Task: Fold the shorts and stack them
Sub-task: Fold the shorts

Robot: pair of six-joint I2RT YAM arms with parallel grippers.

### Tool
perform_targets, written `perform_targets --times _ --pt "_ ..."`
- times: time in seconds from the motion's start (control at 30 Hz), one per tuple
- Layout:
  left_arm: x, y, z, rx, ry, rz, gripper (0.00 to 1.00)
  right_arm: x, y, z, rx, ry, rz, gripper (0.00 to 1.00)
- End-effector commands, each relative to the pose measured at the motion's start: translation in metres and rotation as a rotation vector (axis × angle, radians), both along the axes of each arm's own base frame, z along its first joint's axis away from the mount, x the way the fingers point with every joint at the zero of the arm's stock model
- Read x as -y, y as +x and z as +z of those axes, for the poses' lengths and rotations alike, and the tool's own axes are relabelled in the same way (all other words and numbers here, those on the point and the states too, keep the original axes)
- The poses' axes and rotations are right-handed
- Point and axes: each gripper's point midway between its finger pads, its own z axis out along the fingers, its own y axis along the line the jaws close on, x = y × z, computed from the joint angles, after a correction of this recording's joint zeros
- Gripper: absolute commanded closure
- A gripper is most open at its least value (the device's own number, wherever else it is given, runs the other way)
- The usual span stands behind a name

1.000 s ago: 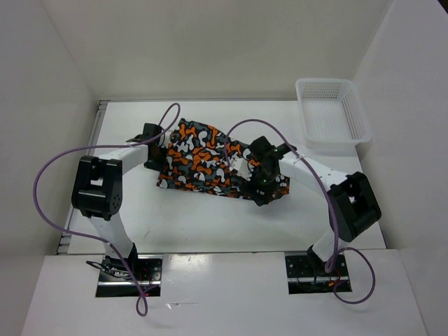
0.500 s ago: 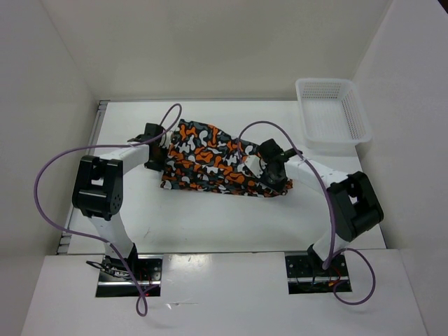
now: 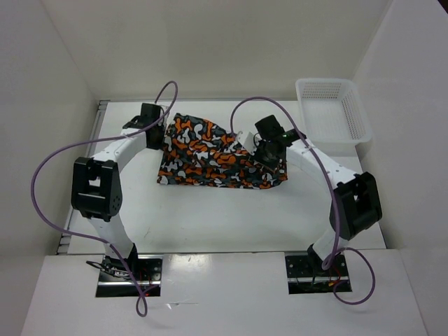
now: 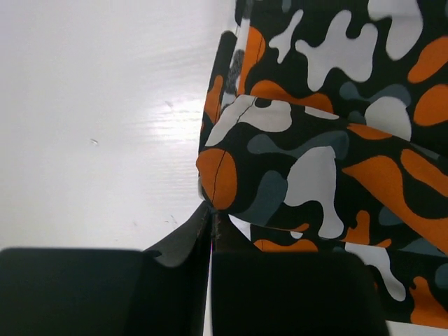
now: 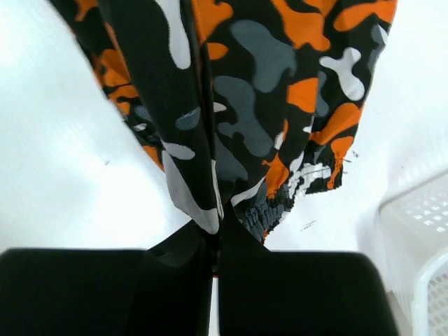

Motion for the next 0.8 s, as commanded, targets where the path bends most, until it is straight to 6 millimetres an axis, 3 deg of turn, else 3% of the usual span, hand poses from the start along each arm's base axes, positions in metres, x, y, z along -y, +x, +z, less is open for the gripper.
perform_targets --times 0.0,0.03,0.07,0.1,0.13,0.17,0.2,0.23,0.27,0.3,0.37,0.4,0.43,0.47,0.5,0.53,0.63,0.7,0.77 --pt "-0.009 0.039 0.063 0.189 0.032 0.049 1.0 0.012 0.049 0.019 0.165 -0.018 -0.104 1.0" --pt "-0.011 0.051 0.07 0.225 0.043 0.064 1.0 0.03 0.068 0.019 0.234 -0.089 -0.188 1.0" --pt "-0.013 0.07 0.09 0.31 0.049 0.087 1.0 0.04 0.089 0.031 0.318 -0.107 -0.245 1.0" --pt "-0.02 0.082 0.105 0.364 0.074 0.125 1.0 0.054 0.122 0.056 0.458 -0.076 -0.347 1.0" --pt "-0.02 0.104 0.136 0.449 0.071 0.145 1.0 0.07 0.138 0.062 0.513 -0.096 -0.438 1.0" --pt "-0.019 0.114 0.152 0.485 0.064 0.148 1.0 0.081 0.152 0.073 0.562 -0.078 -0.508 1.0" --pt "-0.02 0.122 0.166 0.503 0.05 0.144 1.0 0.089 0.172 0.1 0.649 -0.034 -0.58 1.0" --pt "-0.023 0.127 0.158 0.457 0.05 0.139 1.0 0.096 0.179 0.106 0.68 -0.021 -0.639 1.0" --pt "-0.019 0.135 0.185 0.507 0.028 0.127 1.0 0.102 0.188 0.108 0.7 -0.028 -0.665 1.0" --pt "-0.007 0.134 0.187 0.503 0.011 0.096 1.0 0.104 0.19 0.113 0.724 -0.025 -0.679 1.0" --pt "0.013 0.13 0.167 0.459 0.005 0.054 1.0 0.097 0.189 0.105 0.702 -0.01 -0.678 1.0" --pt "0.028 0.115 0.135 0.383 0.013 0.021 1.0 0.092 0.186 0.096 0.684 -0.019 -0.665 1.0" --pt "0.033 0.107 0.133 0.384 0.01 0.009 1.0 0.089 0.181 0.094 0.679 -0.019 -0.655 1.0" --pt "0.038 0.096 0.119 0.347 0.007 -0.011 1.0 0.09 0.173 0.08 0.648 -0.046 -0.629 1.0" --pt "0.041 0.084 0.117 0.336 0.008 -0.02 1.0 0.093 0.166 0.084 0.652 -0.055 -0.618 1.0" --pt "0.043 0.066 0.087 0.267 0.014 -0.039 1.0 0.09 0.162 0.083 0.654 -0.068 -0.591 1.0" --pt "0.035 0.039 0.071 0.205 0.038 -0.032 1.0 0.1 0.147 0.078 0.665 -0.129 -0.559 1.0" --pt "0.031 0.017 0.075 0.16 0.04 -0.04 1.0 0.103 0.139 0.08 0.666 -0.153 -0.534 1.0" --pt "0.042 -0.015 0.071 0.086 0.013 -0.095 1.0 0.103 0.129 0.072 0.642 -0.186 -0.457 1.0"
